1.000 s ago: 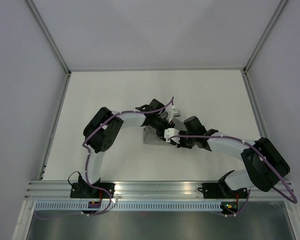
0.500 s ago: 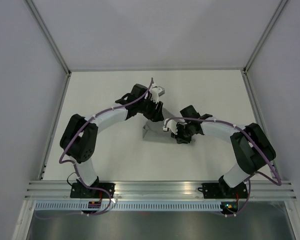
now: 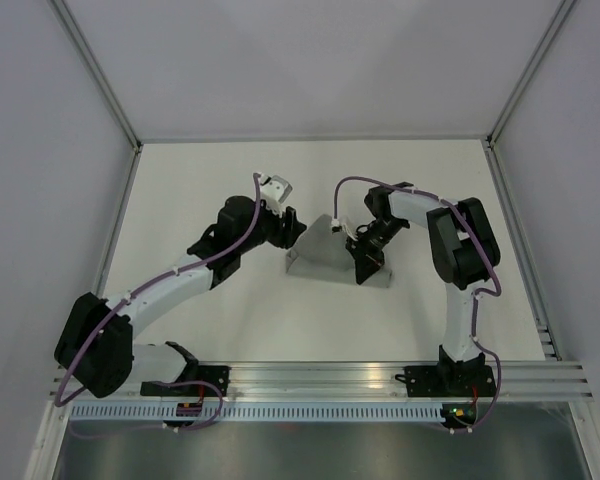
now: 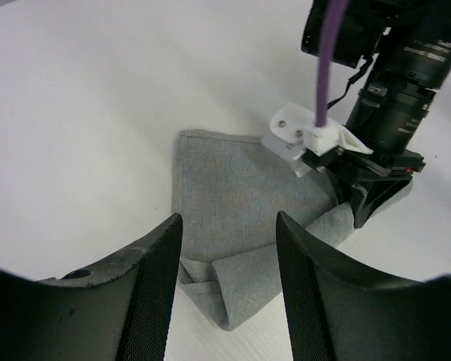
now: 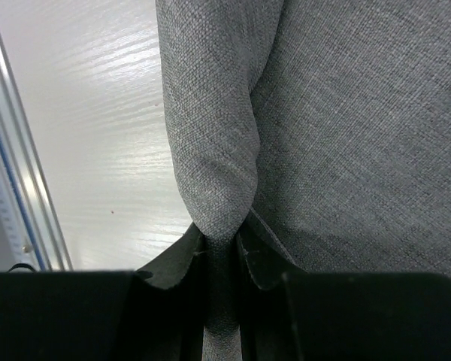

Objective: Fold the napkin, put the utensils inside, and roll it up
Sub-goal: Roll the napkin with the utensil

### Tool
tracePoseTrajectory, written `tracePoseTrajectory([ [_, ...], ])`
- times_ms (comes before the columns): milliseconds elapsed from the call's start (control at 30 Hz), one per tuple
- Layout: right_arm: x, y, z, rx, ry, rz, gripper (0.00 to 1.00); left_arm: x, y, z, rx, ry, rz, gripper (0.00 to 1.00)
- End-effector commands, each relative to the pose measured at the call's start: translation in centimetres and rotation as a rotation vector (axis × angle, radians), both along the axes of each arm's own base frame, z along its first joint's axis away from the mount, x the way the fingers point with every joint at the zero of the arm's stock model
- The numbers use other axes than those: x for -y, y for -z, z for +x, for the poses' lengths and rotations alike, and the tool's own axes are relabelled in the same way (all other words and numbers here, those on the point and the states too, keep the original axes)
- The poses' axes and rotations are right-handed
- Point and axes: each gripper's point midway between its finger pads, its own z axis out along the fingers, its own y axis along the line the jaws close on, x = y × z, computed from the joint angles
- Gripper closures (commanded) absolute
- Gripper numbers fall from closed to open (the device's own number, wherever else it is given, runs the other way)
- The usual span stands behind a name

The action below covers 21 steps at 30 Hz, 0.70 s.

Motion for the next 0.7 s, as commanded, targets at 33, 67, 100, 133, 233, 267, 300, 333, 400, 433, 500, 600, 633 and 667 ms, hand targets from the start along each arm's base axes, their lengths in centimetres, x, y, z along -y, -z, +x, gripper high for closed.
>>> tracePoseTrajectory([
  [33,3.7,3.0,-1.6,-0.139,-0.078,-0.156,0.88,1.0,-1.8,-1.4,0.175,-0.026,0.002,0.41],
  [67,3.7,3.4,-1.6,-0.161,-0.072,-0.166,0.88,2.4,-1.3,-2.9,0.221,0.032,0.057,0.41],
  [100,3.8,3.5,-1.6,-0.172,-0.07,-0.172,0.88,2.7,-0.7,-3.5,0.238,0.035,0.096,0.41],
  [133,3.8,3.8,-1.3,-0.177,-0.069,-0.174,0.88,2.8,0.1,-3.7,0.269,0.036,0.162,0.41],
  [233,4.1,4.2,-0.8,-0.187,-0.055,-0.186,0.87,5.2,2.5,-5.9,0.297,0.111,0.284,0.41],
  [267,4.1,4.1,-0.6,-0.19,-0.049,-0.186,0.87,6.4,4.0,-6.9,0.294,0.154,0.327,0.41],
  [300,4.1,4.1,-0.4,-0.193,-0.045,-0.186,0.87,6.9,4.7,-7.2,0.3,0.166,0.354,0.4],
  [333,4.2,4.1,-0.3,-0.197,-0.043,-0.188,0.87,7.3,5.2,-7.3,0.319,0.179,0.391,0.4],
  [400,4.2,4.1,0.0,-0.194,-0.033,-0.188,0.87,8.8,6.9,-8.3,0.326,0.233,0.442,0.38],
  [433,4.2,4.2,-0.1,-0.202,-0.032,-0.191,0.87,9.3,7.6,-8.6,0.343,0.257,0.474,0.38],
  [500,4.2,4.1,-0.1,-0.208,-0.028,-0.188,0.87,10.5,9.1,-9.1,0.358,0.304,0.527,0.38],
  [600,4.2,4.2,-0.1,-0.209,-0.026,-0.189,0.86,11.7,9.9,-9.3,0.393,0.341,0.553,0.29],
  [633,4.1,4.1,-0.1,-0.208,-0.025,-0.189,0.86,12.0,10.0,-9.3,0.398,0.346,0.552,0.23],
  [667,4.1,4.1,0.0,-0.208,-0.024,-0.19,0.86,12.3,9.9,-9.2,0.406,0.35,0.546,0.21],
])
